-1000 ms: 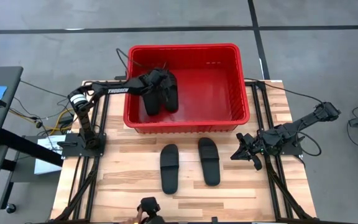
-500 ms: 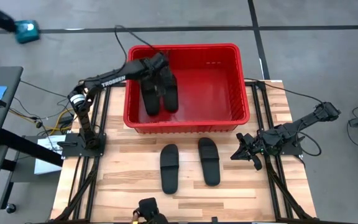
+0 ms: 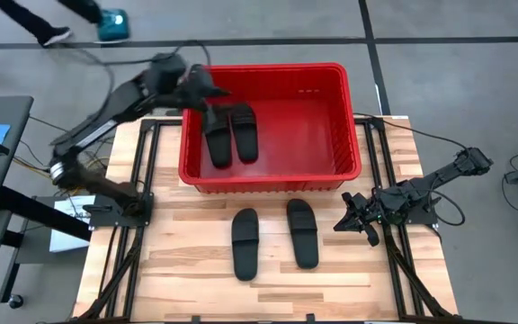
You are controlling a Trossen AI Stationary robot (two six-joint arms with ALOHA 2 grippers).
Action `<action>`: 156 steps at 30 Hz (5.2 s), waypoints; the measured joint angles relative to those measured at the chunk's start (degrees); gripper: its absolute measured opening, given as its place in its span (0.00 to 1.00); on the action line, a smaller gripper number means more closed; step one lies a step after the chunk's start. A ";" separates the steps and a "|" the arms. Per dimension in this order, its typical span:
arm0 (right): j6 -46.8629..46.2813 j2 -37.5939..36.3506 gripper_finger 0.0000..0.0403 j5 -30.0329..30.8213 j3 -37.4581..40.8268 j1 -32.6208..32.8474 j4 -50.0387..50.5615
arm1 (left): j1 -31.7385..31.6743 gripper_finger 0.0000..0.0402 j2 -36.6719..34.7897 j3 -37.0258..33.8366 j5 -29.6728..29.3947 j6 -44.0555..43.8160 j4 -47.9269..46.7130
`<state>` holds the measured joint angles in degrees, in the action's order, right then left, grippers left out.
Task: Pick and place slides into bin
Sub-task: Put the black slipper into the red bin
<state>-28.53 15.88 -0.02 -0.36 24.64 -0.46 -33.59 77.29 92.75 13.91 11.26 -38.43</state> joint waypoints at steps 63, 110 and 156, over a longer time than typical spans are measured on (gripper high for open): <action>1.99 0.02 0.00 -0.01 0.00 0.01 0.01 | 53.47 0.51 -2.99 -31.74 -8.83 -29.14 11.14; 1.99 0.94 0.00 -0.01 0.00 0.00 0.01 | 68.68 0.51 23.08 -26.65 -40.61 -21.98 20.67; 1.99 0.92 0.00 0.00 0.00 -0.01 -0.01 | 59.64 0.44 35.57 -17.92 -43.74 -28.62 0.67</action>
<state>-26.55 16.81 -0.01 -0.36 24.63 -0.46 26.06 112.85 74.83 -29.82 -17.36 -37.77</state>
